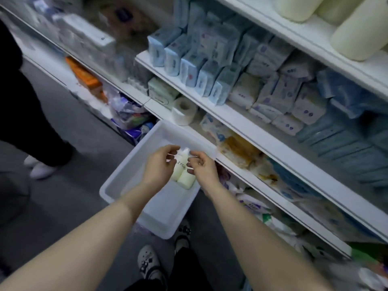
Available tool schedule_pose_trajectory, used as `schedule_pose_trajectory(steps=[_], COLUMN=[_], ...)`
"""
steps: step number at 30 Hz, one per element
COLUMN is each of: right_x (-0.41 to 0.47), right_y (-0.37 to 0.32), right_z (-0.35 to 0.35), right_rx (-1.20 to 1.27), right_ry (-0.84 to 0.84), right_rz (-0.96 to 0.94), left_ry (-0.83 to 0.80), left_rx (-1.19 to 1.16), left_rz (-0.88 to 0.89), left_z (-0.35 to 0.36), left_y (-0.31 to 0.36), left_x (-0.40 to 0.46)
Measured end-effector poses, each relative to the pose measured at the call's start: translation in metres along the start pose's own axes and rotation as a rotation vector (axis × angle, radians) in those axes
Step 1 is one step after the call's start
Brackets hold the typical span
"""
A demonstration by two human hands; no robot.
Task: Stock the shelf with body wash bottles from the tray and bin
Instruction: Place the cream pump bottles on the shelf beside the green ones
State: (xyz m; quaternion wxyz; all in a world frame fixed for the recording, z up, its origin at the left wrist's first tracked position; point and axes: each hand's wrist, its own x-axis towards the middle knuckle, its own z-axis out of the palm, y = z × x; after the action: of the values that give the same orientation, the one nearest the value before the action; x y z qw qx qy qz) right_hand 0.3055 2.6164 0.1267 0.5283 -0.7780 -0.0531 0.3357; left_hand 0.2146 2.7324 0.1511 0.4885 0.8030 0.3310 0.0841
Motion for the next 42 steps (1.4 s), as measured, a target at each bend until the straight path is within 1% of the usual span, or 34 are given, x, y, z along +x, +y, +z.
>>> schedule_pose_trajectory(steps=[5,11,16,22,26,30,33,35,38,40,42], right_x=[0.044,0.103,0.150,0.189,0.204,0.207,0.210,0.213,0.215,0.215,0.214], right_y=[0.057,0.092,0.113,0.136,0.147,0.152,0.153,0.152,0.147,0.147,0.151], right_z=[0.014,0.018,0.025,0.042,0.052,0.061,0.072,0.082,0.094,0.099,0.102], right_rx=[-0.150,-0.235,-0.435,-0.739,-0.840,-0.831,-0.826,-0.772,-0.634,-0.569,-0.515], right_ry=[-0.048,-0.068,-0.112,-0.097,-0.035,-0.012,-0.008,-0.058,-0.174,-0.193,-0.175], right_rz=[0.102,0.172,0.129,-0.076,-0.061,-0.056,-0.154,-0.177,-0.145,-0.136,-0.075], left_ry=[-0.010,-0.033,-0.036,-0.061,-0.062,-0.067,-0.046,-0.044,-0.059,-0.083,-0.119], left_rx=[0.056,0.087,0.089,0.046,0.003,-0.023,0.036,0.069,0.086,0.090,0.123], left_rz=[-0.158,-0.305,-0.386,-0.442,-0.465,-0.476,-0.468,-0.490,-0.506,-0.514,-0.516], left_z=[0.029,0.071,0.101,0.126,0.135,0.142,0.143,0.141,0.137,0.135,0.134], left_y=[-0.064,-0.126,-0.164,-0.197,-0.208,-0.211,-0.215,-0.219,-0.226,-0.228,-0.230], left_x=[0.008,0.029,0.046,0.055,0.069,0.085,0.095,0.099,0.102,0.106,0.112])
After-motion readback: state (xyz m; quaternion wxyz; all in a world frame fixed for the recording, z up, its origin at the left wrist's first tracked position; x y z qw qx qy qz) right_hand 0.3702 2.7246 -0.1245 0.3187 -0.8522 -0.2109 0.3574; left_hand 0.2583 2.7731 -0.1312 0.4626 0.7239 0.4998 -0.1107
